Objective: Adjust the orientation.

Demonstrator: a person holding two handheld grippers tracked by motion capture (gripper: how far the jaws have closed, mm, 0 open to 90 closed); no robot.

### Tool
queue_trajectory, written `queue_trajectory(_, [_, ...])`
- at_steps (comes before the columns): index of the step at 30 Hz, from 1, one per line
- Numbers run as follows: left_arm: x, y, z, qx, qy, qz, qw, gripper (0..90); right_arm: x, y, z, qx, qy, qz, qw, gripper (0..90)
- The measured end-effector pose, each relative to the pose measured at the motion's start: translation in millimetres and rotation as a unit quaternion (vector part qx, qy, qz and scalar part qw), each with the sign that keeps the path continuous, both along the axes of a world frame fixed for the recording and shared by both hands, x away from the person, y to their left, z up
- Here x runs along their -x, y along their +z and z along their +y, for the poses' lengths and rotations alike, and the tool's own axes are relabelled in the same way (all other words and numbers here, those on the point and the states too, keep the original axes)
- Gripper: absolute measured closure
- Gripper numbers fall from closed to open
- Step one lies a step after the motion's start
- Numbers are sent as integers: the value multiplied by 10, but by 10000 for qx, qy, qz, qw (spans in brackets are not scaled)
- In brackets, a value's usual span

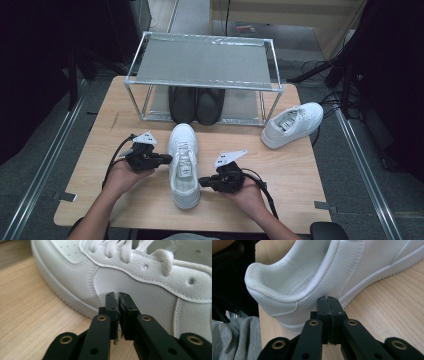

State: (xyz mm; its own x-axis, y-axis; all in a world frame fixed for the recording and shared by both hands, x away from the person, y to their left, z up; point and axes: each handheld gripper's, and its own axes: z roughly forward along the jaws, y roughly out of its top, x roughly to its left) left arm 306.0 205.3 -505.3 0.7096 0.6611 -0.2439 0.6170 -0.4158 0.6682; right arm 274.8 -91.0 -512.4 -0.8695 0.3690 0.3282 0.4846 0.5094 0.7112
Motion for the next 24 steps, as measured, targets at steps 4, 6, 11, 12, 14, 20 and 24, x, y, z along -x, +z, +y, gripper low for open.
queue_trajectory(4, [-29, 7, -34, -53, -49, -23, 10000, 858, 11, 3, 6, 19, 17, 39, 10000, 890])
queue_trajectory(6, [-43, 8, -19, -42, -24, -3, 10000, 838, 13, 7, 15, 45, 72, -1, 10000, 881])
queue_trajectory(11, [-67, -3, 31, -108, 113, 70, 9999, 695, -56, 33, -33, 157, 20, 32, 9999, 851])
queue_trajectory(12, [-66, 1, 33, -127, 129, 53, 9998, 670, -81, 35, -55, 159, -16, 40, 9999, 835])
queue_trajectory(14, [-60, 13, 40, -70, 132, 31, 9999, 630, -125, 43, -105, 168, -84, 50, 9998, 804])
queue_trajectory(20, [-60, 12, 56, -62, 79, 71, 9999, 494, -235, 87, -269, 180, -263, -23, 9995, 691])
queue_trajectory(24, [-74, 2, 84, -2, 102, 124, 9999, 451, -301, 101, -364, 158, -402, -19, 9991, 651])
